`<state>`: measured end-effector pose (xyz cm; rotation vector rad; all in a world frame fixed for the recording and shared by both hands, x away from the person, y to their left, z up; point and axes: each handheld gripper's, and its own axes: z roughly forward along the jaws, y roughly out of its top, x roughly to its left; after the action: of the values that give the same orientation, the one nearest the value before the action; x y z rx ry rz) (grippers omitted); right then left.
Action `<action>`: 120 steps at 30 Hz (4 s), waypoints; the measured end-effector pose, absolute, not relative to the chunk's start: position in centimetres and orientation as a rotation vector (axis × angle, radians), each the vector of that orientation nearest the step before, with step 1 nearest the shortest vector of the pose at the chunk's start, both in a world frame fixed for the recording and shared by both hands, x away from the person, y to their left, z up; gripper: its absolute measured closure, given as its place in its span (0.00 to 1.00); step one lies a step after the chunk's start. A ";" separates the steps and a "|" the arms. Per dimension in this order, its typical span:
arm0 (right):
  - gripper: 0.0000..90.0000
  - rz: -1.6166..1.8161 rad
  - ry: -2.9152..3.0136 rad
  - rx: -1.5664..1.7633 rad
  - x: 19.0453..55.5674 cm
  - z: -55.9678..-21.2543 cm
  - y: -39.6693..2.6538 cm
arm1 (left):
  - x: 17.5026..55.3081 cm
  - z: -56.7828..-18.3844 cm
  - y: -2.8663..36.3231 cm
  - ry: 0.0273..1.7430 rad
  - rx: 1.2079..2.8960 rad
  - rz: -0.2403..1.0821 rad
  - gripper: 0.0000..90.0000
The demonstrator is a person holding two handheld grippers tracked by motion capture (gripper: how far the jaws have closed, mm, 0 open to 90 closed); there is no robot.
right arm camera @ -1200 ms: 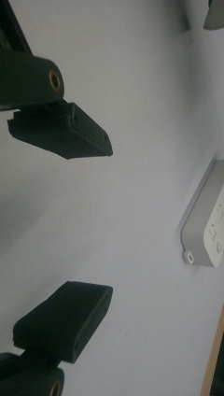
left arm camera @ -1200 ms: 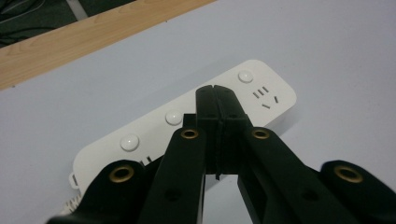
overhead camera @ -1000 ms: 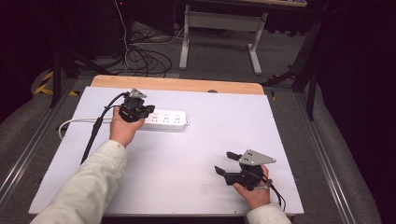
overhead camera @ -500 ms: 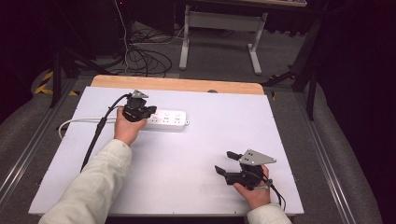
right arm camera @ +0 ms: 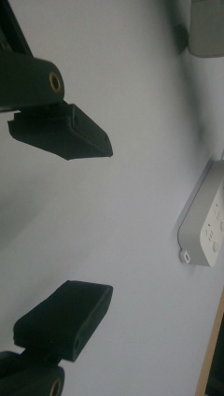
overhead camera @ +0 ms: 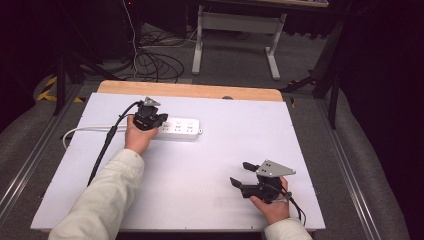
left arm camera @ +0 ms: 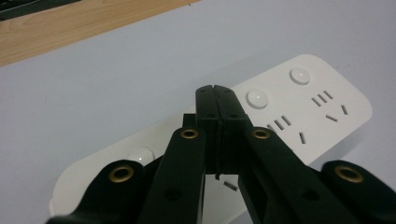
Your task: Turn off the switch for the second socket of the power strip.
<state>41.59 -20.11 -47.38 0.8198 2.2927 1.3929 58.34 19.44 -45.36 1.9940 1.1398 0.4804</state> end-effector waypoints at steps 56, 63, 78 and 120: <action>0.32 1.384 2.309 0.811 41.7 -47.5 -20.0 | 58.7 -46.6 18.5 1.182 2.008 0.551 0.99; 0.32 1.384 2.311 0.814 41.7 -47.6 -20.0 | 58.7 -46.6 18.4 1.186 2.007 0.552 1.00; 0.31 1.379 2.315 0.818 41.7 -47.6 -19.9 | 58.7 -46.3 17.9 1.189 2.052 0.590 1.00; 0.31 1.392 2.308 0.818 41.8 -47.5 -20.1 | 57.9 -44.0 17.9 1.156 2.055 0.480 0.97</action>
<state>41.82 -20.05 -47.48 0.8182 2.3078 1.3923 57.89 17.94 -44.01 2.0553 1.1562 0.4803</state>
